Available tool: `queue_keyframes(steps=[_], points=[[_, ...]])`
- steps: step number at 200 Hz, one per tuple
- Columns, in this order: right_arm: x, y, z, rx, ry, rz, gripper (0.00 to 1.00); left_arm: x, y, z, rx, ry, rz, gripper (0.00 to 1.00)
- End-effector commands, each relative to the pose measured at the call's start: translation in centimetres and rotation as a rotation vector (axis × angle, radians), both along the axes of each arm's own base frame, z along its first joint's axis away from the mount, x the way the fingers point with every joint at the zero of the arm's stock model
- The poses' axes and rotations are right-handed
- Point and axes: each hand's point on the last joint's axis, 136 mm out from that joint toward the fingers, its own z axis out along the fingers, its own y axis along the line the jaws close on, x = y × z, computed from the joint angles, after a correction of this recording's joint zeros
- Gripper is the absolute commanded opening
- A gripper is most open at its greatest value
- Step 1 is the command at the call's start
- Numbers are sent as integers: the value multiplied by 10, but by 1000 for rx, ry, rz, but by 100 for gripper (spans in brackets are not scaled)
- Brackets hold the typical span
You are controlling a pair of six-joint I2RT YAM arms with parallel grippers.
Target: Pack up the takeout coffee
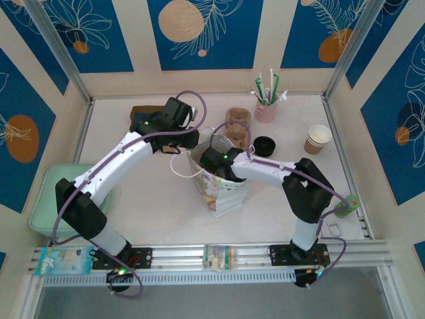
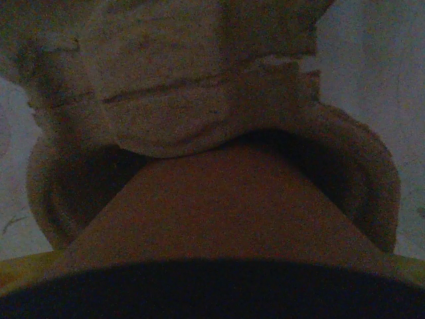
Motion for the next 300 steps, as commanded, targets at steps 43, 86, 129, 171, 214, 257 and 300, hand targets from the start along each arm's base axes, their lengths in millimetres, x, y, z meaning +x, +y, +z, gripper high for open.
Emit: queue_keyframes(steps=[43, 86, 129, 171, 214, 257, 300], points=[[-15, -13, -80, -121, 86, 9, 99, -1, 11, 7, 31, -13, 18, 31], [-15, -9, -59, -97, 83, 16, 99, -1, 11, 7, 30, -14, 17, 31], [-12, -3, -37, -73, 70, 29, 99, -1, 11, 8, 30, -16, 18, 31], [-8, 3, -12, -59, 42, 38, 99, -1, 12, 10, 31, -20, 19, 31], [-2, 5, 15, -49, 0, 39, 99, -1, 12, 9, 33, -19, 21, 32], [2, 7, 40, -49, -19, 38, 99, -2, 12, 10, 28, -21, 19, 34], [5, 7, 57, -50, -31, 32, 99, -2, 13, 12, 26, -24, 19, 35]])
